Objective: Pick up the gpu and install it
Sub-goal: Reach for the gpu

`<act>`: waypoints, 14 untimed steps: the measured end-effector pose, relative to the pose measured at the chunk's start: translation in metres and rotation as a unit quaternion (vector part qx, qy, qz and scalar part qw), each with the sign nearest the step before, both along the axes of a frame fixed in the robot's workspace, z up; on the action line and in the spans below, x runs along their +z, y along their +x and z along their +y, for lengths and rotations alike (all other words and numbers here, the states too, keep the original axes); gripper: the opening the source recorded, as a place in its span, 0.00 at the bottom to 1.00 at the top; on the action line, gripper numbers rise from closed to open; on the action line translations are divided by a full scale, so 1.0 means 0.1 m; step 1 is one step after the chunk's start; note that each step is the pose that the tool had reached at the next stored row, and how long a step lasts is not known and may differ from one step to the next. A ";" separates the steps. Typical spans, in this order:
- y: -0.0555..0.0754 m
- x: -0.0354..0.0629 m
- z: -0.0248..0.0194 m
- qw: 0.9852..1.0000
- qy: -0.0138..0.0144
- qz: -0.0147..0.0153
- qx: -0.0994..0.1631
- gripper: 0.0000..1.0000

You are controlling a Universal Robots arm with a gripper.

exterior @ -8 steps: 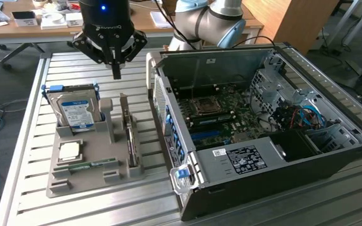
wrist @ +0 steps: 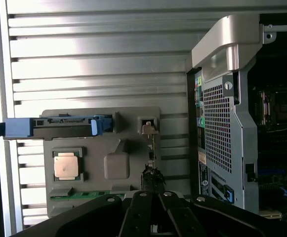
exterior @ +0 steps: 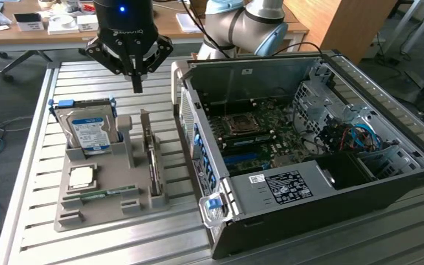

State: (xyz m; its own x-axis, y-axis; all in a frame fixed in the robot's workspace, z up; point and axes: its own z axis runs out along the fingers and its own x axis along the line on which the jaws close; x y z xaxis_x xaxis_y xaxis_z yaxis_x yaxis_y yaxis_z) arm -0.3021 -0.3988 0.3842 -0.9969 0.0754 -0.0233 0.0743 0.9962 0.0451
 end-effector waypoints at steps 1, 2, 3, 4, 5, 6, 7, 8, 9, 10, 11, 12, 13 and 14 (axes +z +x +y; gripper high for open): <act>0.00 0.000 0.000 1.000 0.000 0.000 0.000 0.11; 0.00 0.000 0.000 1.000 0.000 0.000 0.000 0.11; 0.00 0.000 0.000 1.000 0.000 0.000 0.000 0.11; 0.00 0.000 0.000 1.000 0.000 0.000 0.000 0.11; 0.00 0.000 0.000 1.000 0.000 0.000 0.000 0.11; 0.00 0.000 0.000 1.000 0.000 0.000 0.000 0.11; 0.00 0.000 0.000 1.000 0.000 0.000 0.000 0.11; 0.00 0.000 -0.002 1.000 0.000 0.000 0.000 0.11; 0.00 0.000 -0.006 1.000 0.000 0.000 0.000 0.11; 0.00 0.000 -0.010 1.000 0.000 0.000 0.000 0.11; 0.00 -0.001 -0.014 1.000 0.000 0.000 0.000 0.11; 0.00 -0.001 -0.019 1.000 0.000 0.000 0.000 0.11; 0.00 -0.001 -0.023 1.000 0.000 0.000 0.000 0.11; 0.00 -0.001 -0.023 1.000 0.000 0.000 0.000 0.11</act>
